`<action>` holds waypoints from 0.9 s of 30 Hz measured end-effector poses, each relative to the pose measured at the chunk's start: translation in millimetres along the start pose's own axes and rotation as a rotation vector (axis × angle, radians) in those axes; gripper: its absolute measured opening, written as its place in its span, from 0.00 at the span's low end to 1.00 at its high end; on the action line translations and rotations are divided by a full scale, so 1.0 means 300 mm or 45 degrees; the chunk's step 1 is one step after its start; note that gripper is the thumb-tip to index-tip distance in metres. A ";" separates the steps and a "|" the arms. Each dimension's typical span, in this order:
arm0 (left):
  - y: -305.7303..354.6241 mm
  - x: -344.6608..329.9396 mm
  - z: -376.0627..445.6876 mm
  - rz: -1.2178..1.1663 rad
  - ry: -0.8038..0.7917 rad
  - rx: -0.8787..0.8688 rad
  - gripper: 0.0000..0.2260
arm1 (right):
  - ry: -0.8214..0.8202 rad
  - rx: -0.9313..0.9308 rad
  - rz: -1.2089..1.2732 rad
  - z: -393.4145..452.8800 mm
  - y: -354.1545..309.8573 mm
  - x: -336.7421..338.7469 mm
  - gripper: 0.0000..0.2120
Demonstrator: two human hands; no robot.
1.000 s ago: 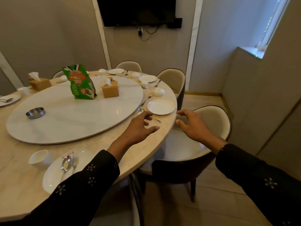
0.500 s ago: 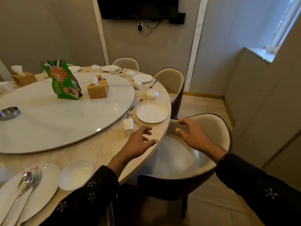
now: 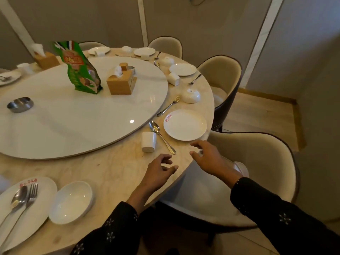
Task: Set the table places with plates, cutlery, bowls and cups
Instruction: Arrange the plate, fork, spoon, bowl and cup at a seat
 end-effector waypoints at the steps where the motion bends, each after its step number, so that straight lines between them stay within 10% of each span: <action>1: -0.006 -0.002 0.014 -0.006 0.026 0.016 0.20 | -0.028 0.015 -0.005 0.029 0.008 -0.010 0.17; 19: 0.054 -0.089 0.065 -0.260 0.769 0.298 0.18 | -0.626 0.540 -0.207 0.364 0.057 0.018 0.17; 27: 0.098 0.133 0.098 0.104 0.988 0.286 0.20 | -0.748 0.608 -0.592 0.477 0.047 -0.038 0.21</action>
Point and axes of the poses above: each hand's wrist, its own z-axis towards the middle knuckle, its own x-axis out of the back of the hand, y = z × x, the point moved 10 cm from there along z, towards the middle knuckle, and after that the axes turned 11 degrees about -y, right-handed, at the moved point
